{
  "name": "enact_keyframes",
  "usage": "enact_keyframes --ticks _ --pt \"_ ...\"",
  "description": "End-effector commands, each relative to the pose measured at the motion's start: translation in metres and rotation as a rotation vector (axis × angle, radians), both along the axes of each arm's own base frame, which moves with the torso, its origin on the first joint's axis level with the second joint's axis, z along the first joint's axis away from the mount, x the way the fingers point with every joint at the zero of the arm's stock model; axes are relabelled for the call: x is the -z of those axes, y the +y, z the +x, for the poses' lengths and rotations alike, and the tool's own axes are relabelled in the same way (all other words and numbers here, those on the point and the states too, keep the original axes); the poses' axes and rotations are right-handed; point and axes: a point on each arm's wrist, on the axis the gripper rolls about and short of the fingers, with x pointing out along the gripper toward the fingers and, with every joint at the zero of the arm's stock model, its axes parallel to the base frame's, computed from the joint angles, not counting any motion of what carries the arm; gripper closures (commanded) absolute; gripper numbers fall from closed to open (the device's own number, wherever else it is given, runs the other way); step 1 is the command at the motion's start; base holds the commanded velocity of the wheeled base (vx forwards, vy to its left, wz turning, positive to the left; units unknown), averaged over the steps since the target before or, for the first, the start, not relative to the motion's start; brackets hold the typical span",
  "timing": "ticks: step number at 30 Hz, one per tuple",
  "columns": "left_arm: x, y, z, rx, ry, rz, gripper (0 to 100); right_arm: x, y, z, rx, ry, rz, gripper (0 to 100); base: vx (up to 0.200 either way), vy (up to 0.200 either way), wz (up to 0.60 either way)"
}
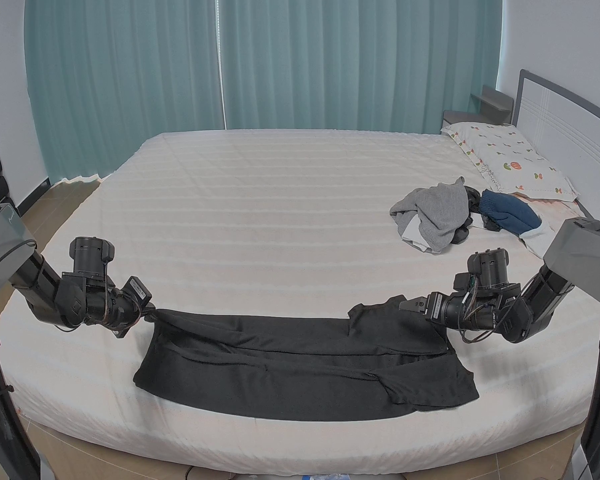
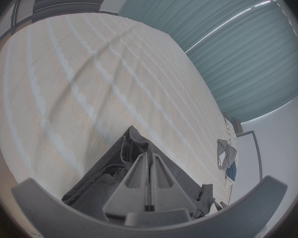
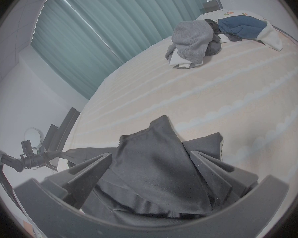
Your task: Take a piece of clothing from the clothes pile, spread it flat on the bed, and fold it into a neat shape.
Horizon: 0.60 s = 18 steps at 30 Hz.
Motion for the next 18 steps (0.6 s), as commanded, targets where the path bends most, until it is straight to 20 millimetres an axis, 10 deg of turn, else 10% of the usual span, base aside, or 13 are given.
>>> enact_keyframes --ticks 1,2,18 --pt "0.001 0.0 0.0 0.0 0.004 -0.002 100 0.016 -0.001 0.002 -0.001 0.034 -0.012 0 0.0 0.0 0.0" --pt "0.001 0.0 0.0 0.0 0.005 -0.002 100 0.016 0.0 0.002 -0.002 0.034 -0.012 100 0.0 0.0 0.0" --pt "0.002 0.0 0.0 0.0 0.007 -0.002 100 0.017 -0.028 -0.011 0.003 0.04 -0.083 100 0.0 0.0 0.0"
